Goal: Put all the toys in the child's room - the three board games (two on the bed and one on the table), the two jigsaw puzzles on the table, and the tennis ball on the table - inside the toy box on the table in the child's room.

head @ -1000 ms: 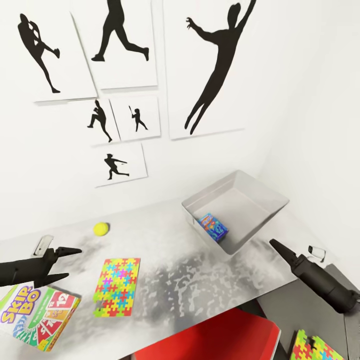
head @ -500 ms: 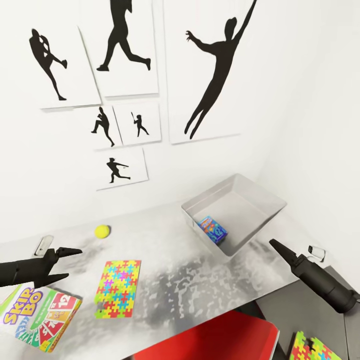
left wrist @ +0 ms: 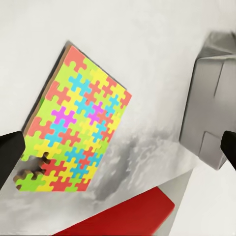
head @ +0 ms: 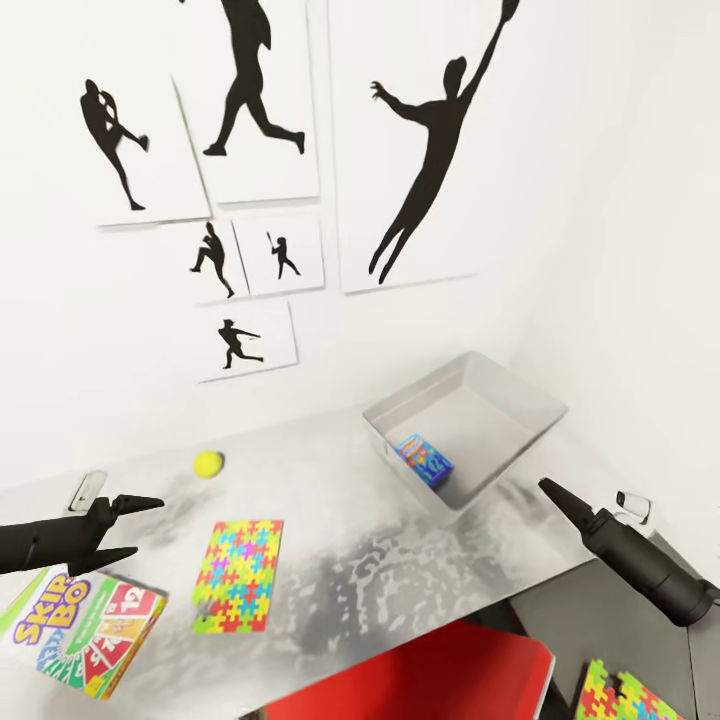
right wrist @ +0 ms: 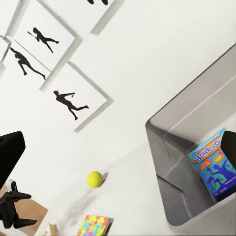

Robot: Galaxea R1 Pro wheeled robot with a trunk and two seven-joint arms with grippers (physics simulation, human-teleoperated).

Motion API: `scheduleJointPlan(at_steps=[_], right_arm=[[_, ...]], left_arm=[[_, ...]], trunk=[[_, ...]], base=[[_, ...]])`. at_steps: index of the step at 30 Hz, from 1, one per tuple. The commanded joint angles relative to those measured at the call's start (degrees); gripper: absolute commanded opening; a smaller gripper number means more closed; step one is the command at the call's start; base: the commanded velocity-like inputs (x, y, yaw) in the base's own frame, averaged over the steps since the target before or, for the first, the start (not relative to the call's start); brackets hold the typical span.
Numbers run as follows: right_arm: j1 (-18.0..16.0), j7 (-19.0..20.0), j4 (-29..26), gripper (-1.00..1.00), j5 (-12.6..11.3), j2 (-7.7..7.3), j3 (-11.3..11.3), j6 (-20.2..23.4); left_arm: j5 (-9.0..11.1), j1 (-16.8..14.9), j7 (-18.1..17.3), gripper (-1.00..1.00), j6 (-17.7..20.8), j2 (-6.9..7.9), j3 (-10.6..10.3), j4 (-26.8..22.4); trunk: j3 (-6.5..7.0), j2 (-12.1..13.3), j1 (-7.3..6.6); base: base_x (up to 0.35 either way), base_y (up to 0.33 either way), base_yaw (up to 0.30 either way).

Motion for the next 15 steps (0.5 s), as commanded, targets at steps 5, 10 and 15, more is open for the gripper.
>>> scheduleJointPlan(at_steps=[5,10,15], right_arm=[[0.0,0.1,0.0,1.00,-0.2,0.00,0.0,0.4],[0.0,0.1,0.0,1.00,-0.2,0.00,0.0,0.4],[0.0,-0.1,0.0,1.00,-0.2,0.02,0.2,0.4]], left_arm=[[0.5,0.0,0.6,1.00,0.1,0.04,0.0,0.0],[0.5,0.0,0.6,1.00,0.1,0.01,0.0,0.0],[0.5,0.0,0.6,1.00,0.1,0.00,-0.1,0.0]], trunk=[[0.10,-0.1,0.01],[0.15,-0.1,0.01],[0.15,-0.1,0.01]], base=[[-0.192,0.000,0.000],[-0.047,0.000,0.000],[-0.008,0.000,0.000]])
